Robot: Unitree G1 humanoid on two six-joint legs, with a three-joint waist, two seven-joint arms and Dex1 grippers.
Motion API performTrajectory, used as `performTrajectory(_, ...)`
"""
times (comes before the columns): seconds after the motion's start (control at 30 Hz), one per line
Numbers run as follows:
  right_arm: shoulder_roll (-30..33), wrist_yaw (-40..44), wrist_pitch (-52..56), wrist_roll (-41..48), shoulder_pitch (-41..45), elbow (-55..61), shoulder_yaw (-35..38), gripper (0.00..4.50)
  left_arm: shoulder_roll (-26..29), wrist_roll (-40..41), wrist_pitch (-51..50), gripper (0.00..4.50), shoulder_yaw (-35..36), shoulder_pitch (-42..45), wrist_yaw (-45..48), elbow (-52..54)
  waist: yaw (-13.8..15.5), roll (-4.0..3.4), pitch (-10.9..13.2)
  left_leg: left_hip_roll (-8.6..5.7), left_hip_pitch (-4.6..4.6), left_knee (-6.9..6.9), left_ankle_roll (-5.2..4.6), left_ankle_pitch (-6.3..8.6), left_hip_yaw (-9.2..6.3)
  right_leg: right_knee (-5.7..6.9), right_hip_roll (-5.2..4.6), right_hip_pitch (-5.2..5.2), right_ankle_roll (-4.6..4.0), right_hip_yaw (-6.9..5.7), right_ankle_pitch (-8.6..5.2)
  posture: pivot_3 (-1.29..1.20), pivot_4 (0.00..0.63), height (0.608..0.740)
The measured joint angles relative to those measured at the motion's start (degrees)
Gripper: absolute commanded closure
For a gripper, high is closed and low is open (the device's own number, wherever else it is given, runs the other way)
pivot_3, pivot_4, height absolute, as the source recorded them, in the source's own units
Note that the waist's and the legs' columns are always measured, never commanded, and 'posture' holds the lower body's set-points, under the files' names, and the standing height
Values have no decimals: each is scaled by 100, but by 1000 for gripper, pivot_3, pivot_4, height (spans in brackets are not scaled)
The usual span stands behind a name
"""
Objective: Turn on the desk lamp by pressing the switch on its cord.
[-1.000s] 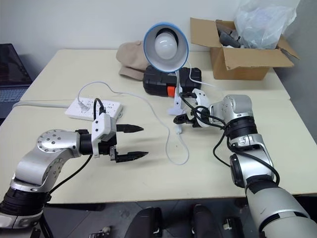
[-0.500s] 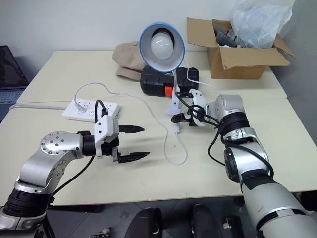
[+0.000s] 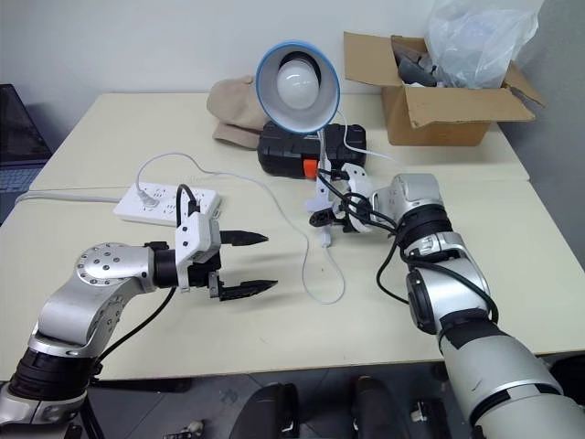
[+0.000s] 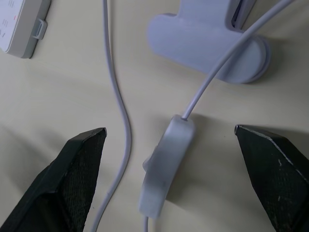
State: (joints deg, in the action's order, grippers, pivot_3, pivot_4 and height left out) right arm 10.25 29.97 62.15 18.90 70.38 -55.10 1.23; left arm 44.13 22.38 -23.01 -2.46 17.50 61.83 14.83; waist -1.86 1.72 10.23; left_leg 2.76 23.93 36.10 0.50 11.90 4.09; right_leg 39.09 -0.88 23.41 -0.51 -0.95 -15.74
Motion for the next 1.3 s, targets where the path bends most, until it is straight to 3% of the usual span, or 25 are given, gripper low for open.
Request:
performTrajectory(0.17,5,-12,-172,-95,1,-177,92,1456,-1,0,-1,0,0,-1,-5,0,0,0,0,0,0,0,0,0,0,0,0,0,0,0,0,0,150,740)
performTrajectory(0.27,10,-13,-243,-147,1,-285,159,2316,-1,0,-3,0,0,-1,-7,0,0,0,0,0,1,-1,0,0,1,-1,0,1,0,1,0,0,150,740)
performTrajectory(0.4,5,-12,-291,-185,3,-383,241,3039,-1,0,-4,0,0,-1,-6,0,1,0,0,0,2,-2,0,0,1,-2,0,1,0,1,0,0,150,740)
performTrajectory(0.5,3,3,-306,-172,21,-396,380,3894,-2,1,-4,0,0,0,-6,0,2,0,0,-1,1,-2,0,0,1,-2,0,1,0,1,0,0,150,740)
performTrajectory(0.57,-5,-4,-306,-184,80,-396,431,4135,-8,2,-4,0,0,1,-4,0,3,0,0,-1,1,-2,0,0,1,-2,0,1,0,1,0,0,150,740)
performTrajectory(0.97,231,-25,219,40,18,-23,924,4162,-48,51,-63,0,42,8,-26,-12,7,0,0,0,5,-3,0,0,1,-4,-1,2,0,1,0,0,150,740)
performTrajectory(1.17,294,-308,1013,482,-488,1145,1481,4163,-150,542,-551,0,287,181,-123,-78,11,0,0,0,7,-3,0,0,-1,-3,-1,3,10,-1,-6,0,150,740)
performTrajectory(1.3,113,-592,1674,924,-1273,2709,1901,4163,-169,893,-984,0,400,376,-145,-112,15,0,0,0,10,-4,0,0,-5,-4,-1,3,10,-5,-6,0,150,740)
